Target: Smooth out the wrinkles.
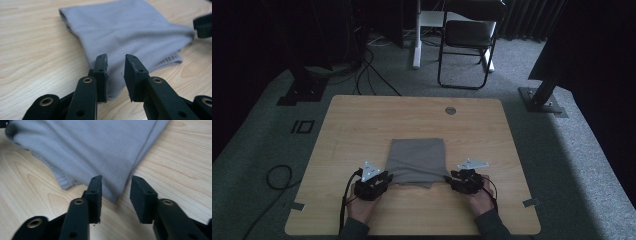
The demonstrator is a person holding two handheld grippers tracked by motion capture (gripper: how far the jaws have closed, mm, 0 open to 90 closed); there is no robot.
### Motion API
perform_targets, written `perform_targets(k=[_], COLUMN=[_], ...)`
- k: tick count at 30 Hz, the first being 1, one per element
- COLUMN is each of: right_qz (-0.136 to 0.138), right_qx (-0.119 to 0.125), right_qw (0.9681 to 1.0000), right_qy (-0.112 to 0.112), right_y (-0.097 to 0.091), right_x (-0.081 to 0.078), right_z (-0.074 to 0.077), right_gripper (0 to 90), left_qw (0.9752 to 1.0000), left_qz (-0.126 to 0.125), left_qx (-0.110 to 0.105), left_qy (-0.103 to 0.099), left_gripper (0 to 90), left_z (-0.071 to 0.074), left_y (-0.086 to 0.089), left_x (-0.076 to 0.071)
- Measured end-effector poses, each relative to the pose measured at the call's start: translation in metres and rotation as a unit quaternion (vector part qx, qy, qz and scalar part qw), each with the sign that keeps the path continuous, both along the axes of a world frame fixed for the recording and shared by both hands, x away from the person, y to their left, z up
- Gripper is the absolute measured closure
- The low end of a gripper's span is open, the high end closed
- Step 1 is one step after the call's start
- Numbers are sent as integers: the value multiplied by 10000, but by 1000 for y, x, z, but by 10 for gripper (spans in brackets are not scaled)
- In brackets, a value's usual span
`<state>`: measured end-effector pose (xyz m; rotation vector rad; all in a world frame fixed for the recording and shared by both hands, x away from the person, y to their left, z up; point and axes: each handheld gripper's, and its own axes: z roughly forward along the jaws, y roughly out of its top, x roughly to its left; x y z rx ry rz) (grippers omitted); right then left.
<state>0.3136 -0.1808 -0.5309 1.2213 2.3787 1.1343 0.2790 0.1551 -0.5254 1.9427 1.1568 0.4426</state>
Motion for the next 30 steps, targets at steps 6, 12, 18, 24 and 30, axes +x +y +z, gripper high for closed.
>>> perform_targets(k=[6, 12, 18, 24, 30], right_qz=[-44, -321, -569, -738, -1018], right_qx=[-114, -46, -62, -459, -596], right_qw=[9999, 9992, 9979, 9944, 9910], right_qy=[-83, -240, -312, -602, -633], right_y=[2, -19, -33, -37, -50], right_x=[2, 4, 9, 13, 18], right_z=[-2, -1, -3, -8, -12], right_gripper=[519, 484, 468, 456, 446], left_qw=[9999, 9994, 9980, 9950, 9927], left_qz=[-53, 251, 563, 954, 1184], left_qx=[42, -114, -105, 99, 95], left_qy=[76, -212, -256, -270, -193], left_gripper=[688, 605, 587, 585, 572], left_z=[-10, -6, -10, -16, -20], left_y=[1, 21, 38, 60, 72], left_x=[2, 6, 14, 28, 38])
